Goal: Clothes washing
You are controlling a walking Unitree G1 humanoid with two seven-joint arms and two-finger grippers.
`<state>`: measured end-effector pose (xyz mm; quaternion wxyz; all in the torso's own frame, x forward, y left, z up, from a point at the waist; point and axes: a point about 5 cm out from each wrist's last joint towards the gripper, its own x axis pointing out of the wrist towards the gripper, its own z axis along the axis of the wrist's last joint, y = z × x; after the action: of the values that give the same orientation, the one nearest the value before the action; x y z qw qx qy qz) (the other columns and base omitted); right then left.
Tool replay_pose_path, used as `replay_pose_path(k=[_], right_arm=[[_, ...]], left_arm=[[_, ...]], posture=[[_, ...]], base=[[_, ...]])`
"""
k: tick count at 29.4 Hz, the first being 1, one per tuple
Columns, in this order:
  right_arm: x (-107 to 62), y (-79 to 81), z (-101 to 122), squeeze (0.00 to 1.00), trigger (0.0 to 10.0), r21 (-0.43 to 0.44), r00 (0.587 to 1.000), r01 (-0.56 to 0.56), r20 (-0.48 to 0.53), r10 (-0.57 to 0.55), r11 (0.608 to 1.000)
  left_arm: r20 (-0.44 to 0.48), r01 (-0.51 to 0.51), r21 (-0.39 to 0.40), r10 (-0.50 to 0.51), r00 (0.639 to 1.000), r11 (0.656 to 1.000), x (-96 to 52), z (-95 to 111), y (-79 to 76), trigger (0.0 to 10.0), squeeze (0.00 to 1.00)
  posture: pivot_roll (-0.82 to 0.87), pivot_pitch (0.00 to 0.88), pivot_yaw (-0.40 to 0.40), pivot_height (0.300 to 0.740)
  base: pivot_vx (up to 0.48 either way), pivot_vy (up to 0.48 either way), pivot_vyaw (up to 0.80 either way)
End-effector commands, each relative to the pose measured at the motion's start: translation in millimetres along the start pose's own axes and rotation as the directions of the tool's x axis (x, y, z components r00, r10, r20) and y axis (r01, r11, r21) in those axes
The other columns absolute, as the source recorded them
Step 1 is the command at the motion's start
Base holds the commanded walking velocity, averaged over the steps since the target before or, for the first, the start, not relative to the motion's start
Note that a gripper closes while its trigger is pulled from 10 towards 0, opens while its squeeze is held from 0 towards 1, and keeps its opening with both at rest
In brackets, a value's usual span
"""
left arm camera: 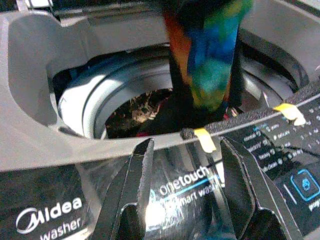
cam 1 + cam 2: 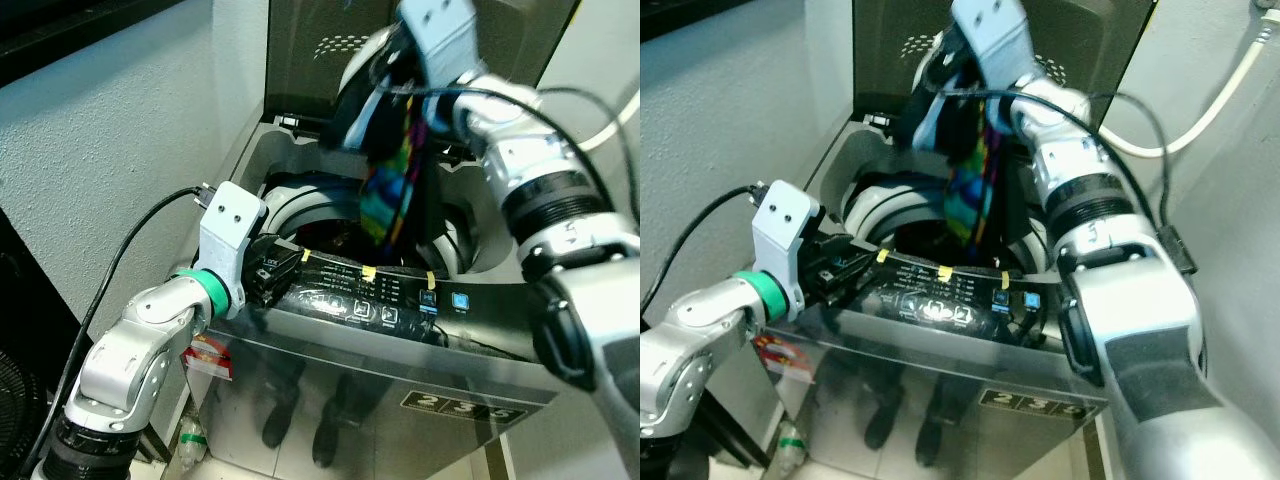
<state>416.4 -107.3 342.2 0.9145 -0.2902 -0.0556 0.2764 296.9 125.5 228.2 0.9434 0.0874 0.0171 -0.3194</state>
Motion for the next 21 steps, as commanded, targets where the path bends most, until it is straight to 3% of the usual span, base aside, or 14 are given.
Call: replay_pose_path(k=[1, 3, 5, 6, 10, 21], right_arm=[[0.0, 16.3, -24, 0.00, 10.0, -0.050, 0.983, -0.147, -0.119, 0.140, 0.988], [0.0, 16.3, -24, 0.00, 10.0, -0.050, 0.983, -0.147, -0.119, 0.140, 0.988], [-5.0, 25.1, -59, 0.00, 10.0, -0.035, 0.954, -0.186, -0.245, 0.172, 0.982], [-5.0, 25.1, -59, 0.00, 10.0, -0.035, 0.954, -0.186, -0.245, 0.172, 0.982], [-21.5, 12.0, -87, 0.00, 10.0, 0.072, 0.954, -0.088, -0.282, 0.105, 0.993], [-41.8, -5.6, -100, 0.00, 10.0, 0.064, 0.936, -0.055, -0.345, 0.073, 0.996]], left_arm=[[-0.013, 0.032, 0.000, -0.032, 0.999, 0.999, -0.2, 0, -4.7, 10.0, 0.00], [-0.013, 0.032, 0.000, -0.032, 0.999, 0.999, -0.2, 0, -4.7, 10.0, 0.00], [-0.017, 0.036, -0.001, -0.036, 0.999, 0.999, -0.7, 1, -3.7, 10.0, 0.00], [-0.017, 0.036, -0.001, -0.036, 0.999, 0.999, -0.7, 1, -3.7, 10.0, 0.00], [-0.022, 0.039, 0.003, -0.039, 0.999, 0.999, -2.4, 1, -1.7, 10.0, 0.00], [-0.036, 0.071, 0.006, -0.070, 0.997, 0.997, -2.5, 1, -3.3, 10.0, 0.00]], posture=[[0.07, 0.029, -0.018, 0.740], [0.07, 0.029, -0.018, 0.740], [0.08, 0.032, -0.006, 0.740], [0.08, 0.032, -0.006, 0.740], [0.08, 0.041, 0.010, 0.740], [0.08, 0.045, 0.035, 0.740]], base=[[0.000, 0.000, 0.00], [0.000, 0.000, 0.00], [0.000, 0.000, 0.00], [0.000, 0.000, 0.00], [0.000, 0.000, 0.00], [0.000, 0.000, 0.00]])
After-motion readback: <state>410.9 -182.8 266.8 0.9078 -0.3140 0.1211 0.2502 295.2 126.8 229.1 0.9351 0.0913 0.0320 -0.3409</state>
